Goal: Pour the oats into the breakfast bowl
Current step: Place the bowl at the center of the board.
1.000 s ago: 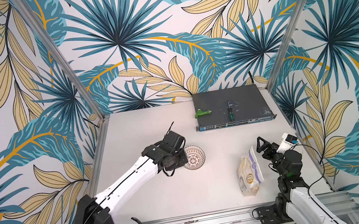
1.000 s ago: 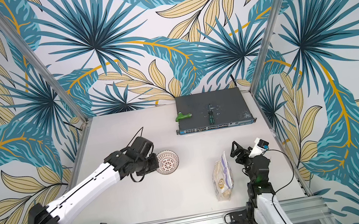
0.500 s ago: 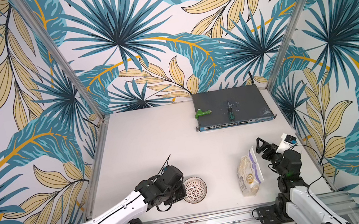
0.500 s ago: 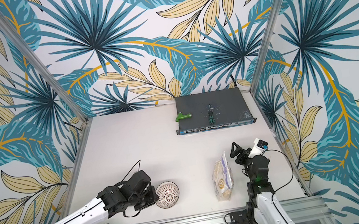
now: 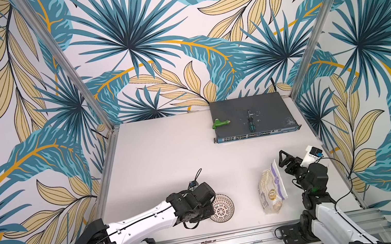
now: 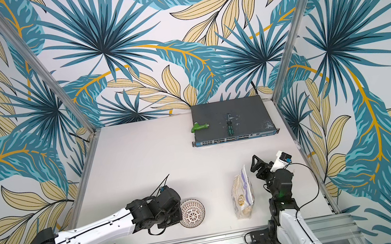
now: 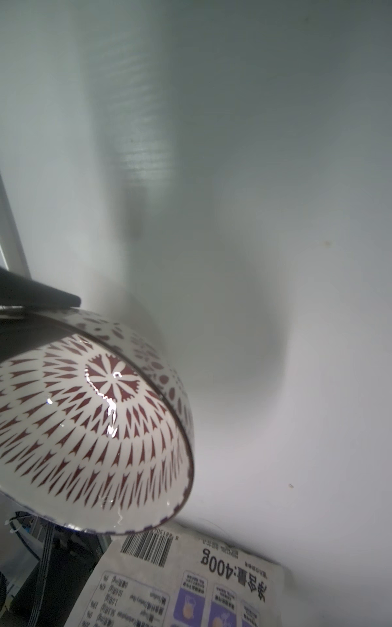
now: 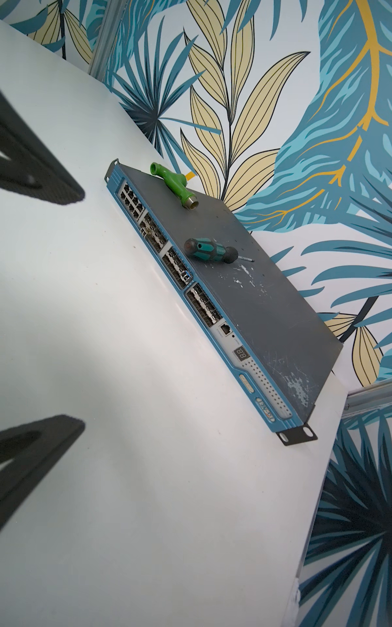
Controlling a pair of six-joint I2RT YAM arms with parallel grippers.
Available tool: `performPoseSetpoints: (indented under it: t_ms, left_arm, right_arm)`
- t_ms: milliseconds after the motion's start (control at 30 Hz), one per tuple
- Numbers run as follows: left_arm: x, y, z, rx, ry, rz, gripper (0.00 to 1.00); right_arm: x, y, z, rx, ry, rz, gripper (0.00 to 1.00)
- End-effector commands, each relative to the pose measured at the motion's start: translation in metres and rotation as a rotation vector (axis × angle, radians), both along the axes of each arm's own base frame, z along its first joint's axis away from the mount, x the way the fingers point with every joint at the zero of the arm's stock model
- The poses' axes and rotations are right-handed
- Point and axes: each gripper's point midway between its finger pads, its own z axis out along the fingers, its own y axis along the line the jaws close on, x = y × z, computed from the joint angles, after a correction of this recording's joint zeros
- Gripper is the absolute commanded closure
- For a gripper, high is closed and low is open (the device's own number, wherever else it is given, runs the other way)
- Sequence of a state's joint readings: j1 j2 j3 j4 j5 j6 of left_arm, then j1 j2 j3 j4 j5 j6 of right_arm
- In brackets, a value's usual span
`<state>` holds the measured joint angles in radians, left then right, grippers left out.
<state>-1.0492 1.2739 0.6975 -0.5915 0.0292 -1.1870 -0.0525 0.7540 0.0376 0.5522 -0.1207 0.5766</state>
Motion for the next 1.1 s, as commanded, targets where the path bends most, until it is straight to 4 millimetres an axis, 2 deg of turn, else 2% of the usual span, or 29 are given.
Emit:
performPoseSetpoints:
  t_ms: [0,167,233,333,400,500,567,733,800,900,1000,1067]
  left_arm:
    - [0.01,-0.021,0.014,-0.048,-0.036,-0.007,1.0]
    - [0.008,-0.024,0.008,-0.004,-0.026,-0.014,1.0]
    - [0.007,-0.023,0.006,0.006,-0.026,-0.01,0.97]
    - [0.008,-0.017,0.006,0.029,-0.029,0.003,0.89]
    - [0.008,-0.013,0.008,0.037,-0.036,0.008,0.81]
    - [0.01,-0.011,0.021,0.027,-0.06,0.012,0.68]
    - [0.013,-0.011,0.034,0.011,-0.087,0.013,0.6]
    - [0.021,-0.015,0.083,-0.033,-0.17,-0.021,0.43]
    - [0.026,-0.011,0.103,-0.036,-0.221,-0.019,0.37]
    - [0.033,-0.003,0.128,-0.059,-0.305,-0.009,0.28]
    - [0.041,0.006,0.142,-0.063,-0.38,0.016,0.2]
    - [0.045,0.009,0.148,-0.059,-0.415,0.031,0.16]
  right_arm:
    - [0.003,0.0,0.009,-0.006,-0.028,0.003,0.0]
    - [0.003,0.001,0.01,-0.007,-0.029,0.005,0.0]
    - [0.003,0.001,0.009,-0.006,-0.027,0.006,0.01]
    - [0.003,0.001,0.009,-0.007,-0.026,0.005,0.0]
    - [0.004,0.0,0.008,-0.008,-0.004,0.0,0.0]
    - [0.01,-0.003,0.006,-0.016,0.164,-0.01,0.0]
    - [0.012,0.001,0.012,-0.015,0.252,0.021,0.0]
    - [0.015,0.017,0.041,-0.007,0.389,0.129,0.01]
    - [0.01,0.025,0.06,-0.008,0.406,0.179,0.02]
    - [-0.003,0.042,0.103,-0.024,0.39,0.269,0.05]
    - [-0.021,0.055,0.147,-0.07,0.351,0.314,0.06]
    - [-0.033,0.064,0.159,-0.09,0.357,0.347,0.07]
